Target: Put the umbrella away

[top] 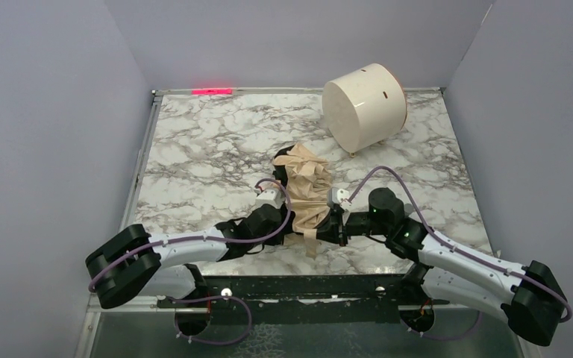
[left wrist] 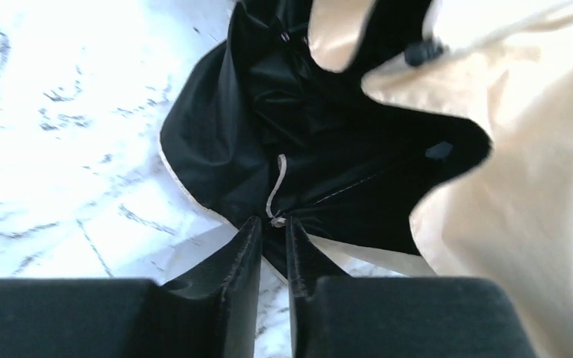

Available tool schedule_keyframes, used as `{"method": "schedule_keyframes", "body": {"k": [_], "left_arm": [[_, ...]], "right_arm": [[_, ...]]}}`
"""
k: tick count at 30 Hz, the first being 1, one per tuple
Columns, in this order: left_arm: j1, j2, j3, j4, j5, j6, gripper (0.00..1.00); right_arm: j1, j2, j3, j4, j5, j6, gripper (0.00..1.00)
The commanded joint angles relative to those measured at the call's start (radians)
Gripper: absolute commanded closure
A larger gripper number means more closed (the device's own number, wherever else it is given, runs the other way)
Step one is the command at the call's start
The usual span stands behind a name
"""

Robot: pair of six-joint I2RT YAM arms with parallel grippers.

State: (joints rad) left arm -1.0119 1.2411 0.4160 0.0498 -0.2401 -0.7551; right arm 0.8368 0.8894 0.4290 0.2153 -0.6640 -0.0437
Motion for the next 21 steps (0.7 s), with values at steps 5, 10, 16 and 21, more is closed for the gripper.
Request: {"method": "schedule_keyframes", "body": {"k": [5, 10, 16, 21], "left_arm": [[0.138, 0.077, 0.077, 0.062, -0.022, 0.133, 0.96], [0.198, 0.115, 0.111, 0.089, 0.012, 0.181, 0.97], [0.230, 0.098, 0.128, 0.056, 0.044, 0.210, 0.86], [0.236, -0.028, 0.118, -0.015, 0.041, 0.221, 0.68]], "right_arm": [[0.006, 0.076, 0.013, -0.055, -0.099, -0.174, 0.95], [0.075, 0.117, 0.016, -0.007, -0.104, -0.181, 0.96], [0.191, 0.166, -0.010, 0.050, -0.029, -0.150, 0.96], [0.225, 0.164, -0.076, 0.130, 0.028, -0.082, 0.97]]}}
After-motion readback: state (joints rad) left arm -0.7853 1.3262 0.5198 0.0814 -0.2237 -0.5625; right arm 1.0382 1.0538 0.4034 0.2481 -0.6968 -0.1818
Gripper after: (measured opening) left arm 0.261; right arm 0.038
